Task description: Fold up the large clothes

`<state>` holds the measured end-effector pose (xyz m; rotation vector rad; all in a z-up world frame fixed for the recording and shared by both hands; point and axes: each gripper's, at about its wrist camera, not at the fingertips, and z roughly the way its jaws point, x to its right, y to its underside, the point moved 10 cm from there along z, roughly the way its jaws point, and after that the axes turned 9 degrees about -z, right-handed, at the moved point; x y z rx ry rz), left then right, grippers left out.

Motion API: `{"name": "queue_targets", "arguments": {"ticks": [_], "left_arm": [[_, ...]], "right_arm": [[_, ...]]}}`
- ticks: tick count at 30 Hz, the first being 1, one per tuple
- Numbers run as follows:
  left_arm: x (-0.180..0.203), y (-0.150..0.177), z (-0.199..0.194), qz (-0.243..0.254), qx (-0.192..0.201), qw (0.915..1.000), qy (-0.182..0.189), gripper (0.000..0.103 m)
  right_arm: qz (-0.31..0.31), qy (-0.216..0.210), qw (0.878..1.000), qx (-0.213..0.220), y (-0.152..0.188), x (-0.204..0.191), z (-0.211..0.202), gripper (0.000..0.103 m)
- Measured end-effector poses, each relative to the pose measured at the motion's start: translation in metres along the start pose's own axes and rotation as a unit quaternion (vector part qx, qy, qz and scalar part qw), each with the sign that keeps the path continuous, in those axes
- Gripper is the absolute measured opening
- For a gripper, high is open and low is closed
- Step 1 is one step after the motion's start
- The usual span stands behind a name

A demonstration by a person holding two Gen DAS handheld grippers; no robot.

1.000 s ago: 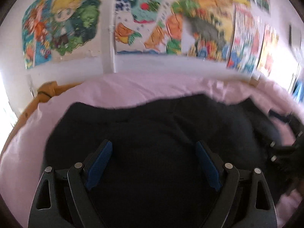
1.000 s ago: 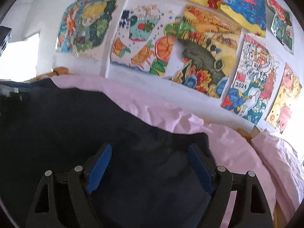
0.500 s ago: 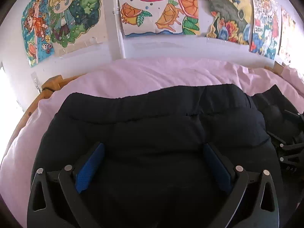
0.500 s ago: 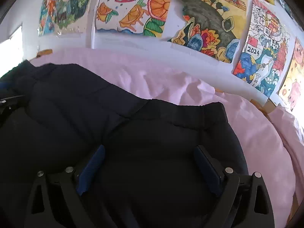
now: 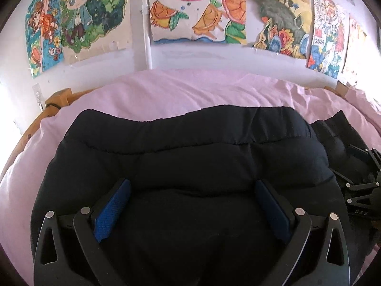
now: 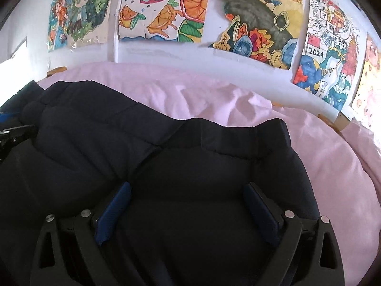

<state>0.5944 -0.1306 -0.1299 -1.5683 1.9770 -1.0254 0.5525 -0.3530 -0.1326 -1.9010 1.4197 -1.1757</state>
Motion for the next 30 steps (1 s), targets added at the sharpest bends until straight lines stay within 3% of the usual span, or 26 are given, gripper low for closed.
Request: {"name": "queue_targets", "arguments": {"ticks": [5, 9, 15, 19, 24, 30], "left_arm": [[0.001, -0.011, -0.014, -0.008, -0.006, 0.9996, 0.025, 0.102], [-0.005, -0.023, -0.039, -0.021, 0.019, 0.9965, 0.078, 0.102], [-0.026, -0.038, -0.069, -0.048, 0.01, 0.9953, 0.083, 0.102], [-0.034, -0.043, -0.091, -0.087, -0.007, 0.9915, 0.097, 0.102], [-0.04, -0.045, -0.126, -0.107, -0.009, 0.985, 0.135, 0.102], [-0.065, -0.023, -0.146, -0.091, -0.028, 0.9836, 0.153, 0.102]], "right_arm": [[0.022, -0.021, 0.999, 0.01, -0.001, 0.007, -0.008, 0.099], [0.047, -0.045, 0.998, 0.02, -0.005, 0.013, -0.02, 0.1], [0.06, -0.046, 0.997, 0.018, -0.016, 0.031, -0.053, 0.103], [0.113, -0.074, 0.991, -0.005, -0.024, 0.05, -0.085, 0.103], [0.142, -0.095, 0.984, -0.054, 0.001, 0.06, -0.113, 0.103], [0.154, -0.127, 0.98, -0.024, 0.024, 0.085, -0.138, 0.103]]}}
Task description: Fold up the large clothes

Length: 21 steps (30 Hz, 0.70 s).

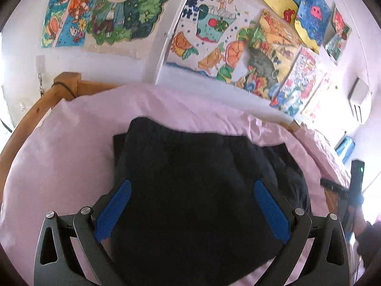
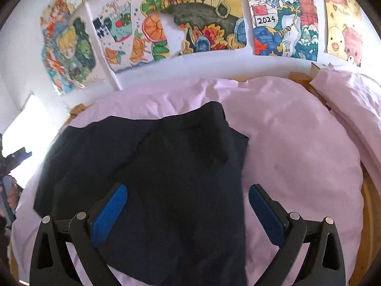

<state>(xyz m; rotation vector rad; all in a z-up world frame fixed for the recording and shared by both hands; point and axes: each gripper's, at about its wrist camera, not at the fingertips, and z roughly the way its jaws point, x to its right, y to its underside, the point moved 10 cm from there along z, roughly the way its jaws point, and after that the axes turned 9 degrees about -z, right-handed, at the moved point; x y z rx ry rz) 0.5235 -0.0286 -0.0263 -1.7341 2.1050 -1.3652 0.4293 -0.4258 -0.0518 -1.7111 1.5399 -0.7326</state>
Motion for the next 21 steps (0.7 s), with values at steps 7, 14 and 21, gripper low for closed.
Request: {"name": "queue_targets", "arguments": {"ticks": [7, 14, 21], "left_arm": [[-0.041, 0.033, 0.006, 0.007, -0.056, 0.9983, 0.018, 0.102], [-0.068, 0.049, 0.019, -0.063, -0.108, 0.9901, 0.064, 0.102], [-0.064, 0.06, 0.024, -0.029, -0.14, 0.987, 0.073, 0.101]], "right_arm": [[0.07, -0.093, 0.993, 0.014, 0.017, 0.04, 0.016, 0.103], [0.145, -0.154, 0.977, -0.034, 0.043, 0.062, 0.043, 0.103], [0.175, -0.215, 0.959, -0.061, 0.063, 0.056, 0.068, 0.103]]}}
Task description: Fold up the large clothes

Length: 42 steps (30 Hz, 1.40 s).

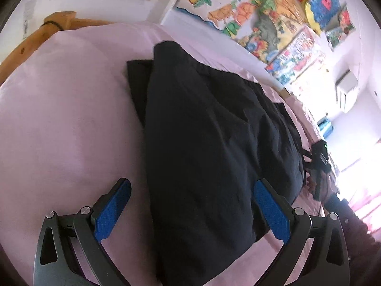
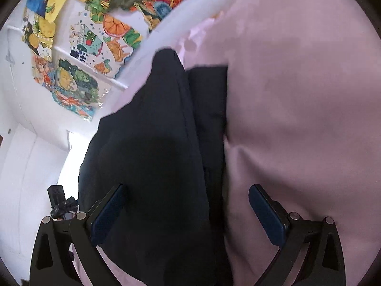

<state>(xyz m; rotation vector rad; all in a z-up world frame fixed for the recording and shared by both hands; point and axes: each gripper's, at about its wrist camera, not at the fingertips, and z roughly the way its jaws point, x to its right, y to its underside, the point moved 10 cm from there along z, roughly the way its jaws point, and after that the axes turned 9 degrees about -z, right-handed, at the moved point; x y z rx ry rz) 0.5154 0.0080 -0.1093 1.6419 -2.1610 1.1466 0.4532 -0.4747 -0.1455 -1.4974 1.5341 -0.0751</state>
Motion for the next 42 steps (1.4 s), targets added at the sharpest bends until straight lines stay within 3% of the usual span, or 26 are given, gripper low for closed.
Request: {"name": "queue_targets", "arguments": {"ticks": [6, 11, 20, 25, 35, 42], "left_arm": [[0.001, 0.013, 0.021, 0.043, -0.047, 0.9979, -0.015, 0.101], [-0.008, 0.012, 0.035, 0.034, -0.07, 0.997, -0.009, 0.101], [-0.001, 0.002, 0.04, 0.018, -0.097, 0.9941, 0.046, 0.101], [-0.001, 0.006, 0.047, 0.033, -0.117, 0.9922, 0.027, 0.101], [-0.007, 0.005, 0.048, 0.028, -0.112, 0.9929, 0.028, 0.101], [-0.013, -0.006, 0.051, -0.027, -0.103, 0.9935, 0.042, 0.101]], "right_arm": [[-0.032, -0.035, 0.999, -0.021, 0.011, -0.015, 0.01, 0.103], [-0.041, -0.035, 0.998, -0.038, 0.016, -0.021, 0.02, 0.103], [-0.015, -0.042, 0.998, -0.043, 0.012, -0.021, 0.033, 0.103], [-0.005, -0.041, 0.998, -0.054, 0.019, -0.014, 0.033, 0.103], [-0.001, -0.033, 0.998, -0.054, 0.018, -0.018, 0.039, 0.103], [0.031, -0.026, 0.998, -0.057, 0.017, -0.02, 0.044, 0.103]]}}
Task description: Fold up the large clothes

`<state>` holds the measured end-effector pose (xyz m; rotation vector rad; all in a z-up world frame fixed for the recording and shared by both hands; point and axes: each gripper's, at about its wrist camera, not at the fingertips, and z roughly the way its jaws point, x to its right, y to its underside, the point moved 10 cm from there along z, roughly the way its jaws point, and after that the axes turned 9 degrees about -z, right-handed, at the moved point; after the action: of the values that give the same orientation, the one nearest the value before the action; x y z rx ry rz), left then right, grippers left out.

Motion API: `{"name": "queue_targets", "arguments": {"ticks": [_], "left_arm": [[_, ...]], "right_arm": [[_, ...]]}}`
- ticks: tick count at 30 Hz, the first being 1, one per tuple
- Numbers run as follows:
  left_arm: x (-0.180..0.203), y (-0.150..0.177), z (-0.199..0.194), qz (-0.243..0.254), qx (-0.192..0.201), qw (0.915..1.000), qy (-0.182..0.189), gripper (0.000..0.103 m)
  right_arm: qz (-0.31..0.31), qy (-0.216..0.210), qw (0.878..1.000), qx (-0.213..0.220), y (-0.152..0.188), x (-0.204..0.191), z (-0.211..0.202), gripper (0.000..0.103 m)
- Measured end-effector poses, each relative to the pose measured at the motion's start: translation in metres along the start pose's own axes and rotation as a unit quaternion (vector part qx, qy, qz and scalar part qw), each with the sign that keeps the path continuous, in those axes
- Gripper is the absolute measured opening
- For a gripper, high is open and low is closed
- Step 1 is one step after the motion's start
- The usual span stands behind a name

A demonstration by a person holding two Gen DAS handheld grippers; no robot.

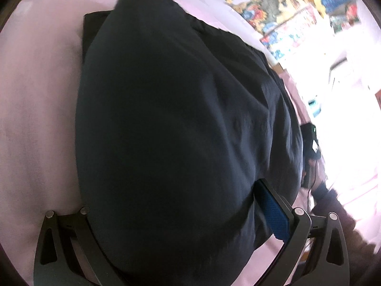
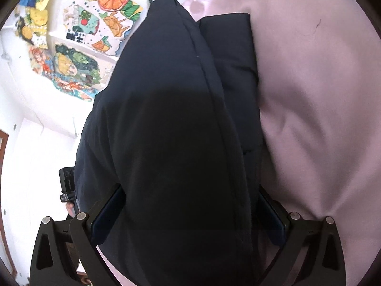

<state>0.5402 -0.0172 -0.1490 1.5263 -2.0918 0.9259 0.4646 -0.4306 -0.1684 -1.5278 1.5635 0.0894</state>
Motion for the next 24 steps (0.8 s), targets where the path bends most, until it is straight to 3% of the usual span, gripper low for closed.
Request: {"name": "queue_targets", "arguments": {"ticks": [5, 8, 10, 14, 24], "left_arm": [[0.004, 0.001, 0.004, -0.02, 0.014, 0.9997, -0.009, 0.095], [0.006, 0.002, 0.003, -0.028, 0.029, 0.999, -0.02, 0.082], [0.005, 0.002, 0.001, -0.056, 0.037, 0.9975, -0.021, 0.072], [-0.005, 0.0, 0.0, -0.143, 0.044, 0.9887, -0.007, 0.061], [0.007, 0.007, -0.012, -0.134, 0.082, 0.9863, -0.049, 0.037]], "right_arm": [[0.003, 0.009, 1.0, 0.011, 0.003, 0.002, -0.004, 0.103], [0.005, 0.018, 1.0, 0.017, 0.004, 0.0, -0.006, 0.099], [0.006, 0.02, 1.0, 0.023, 0.006, -0.002, -0.01, 0.091], [0.006, 0.019, 0.999, 0.034, 0.008, -0.006, -0.015, 0.078], [0.0, 0.038, 0.998, 0.056, 0.004, -0.022, -0.023, 0.05]]}}
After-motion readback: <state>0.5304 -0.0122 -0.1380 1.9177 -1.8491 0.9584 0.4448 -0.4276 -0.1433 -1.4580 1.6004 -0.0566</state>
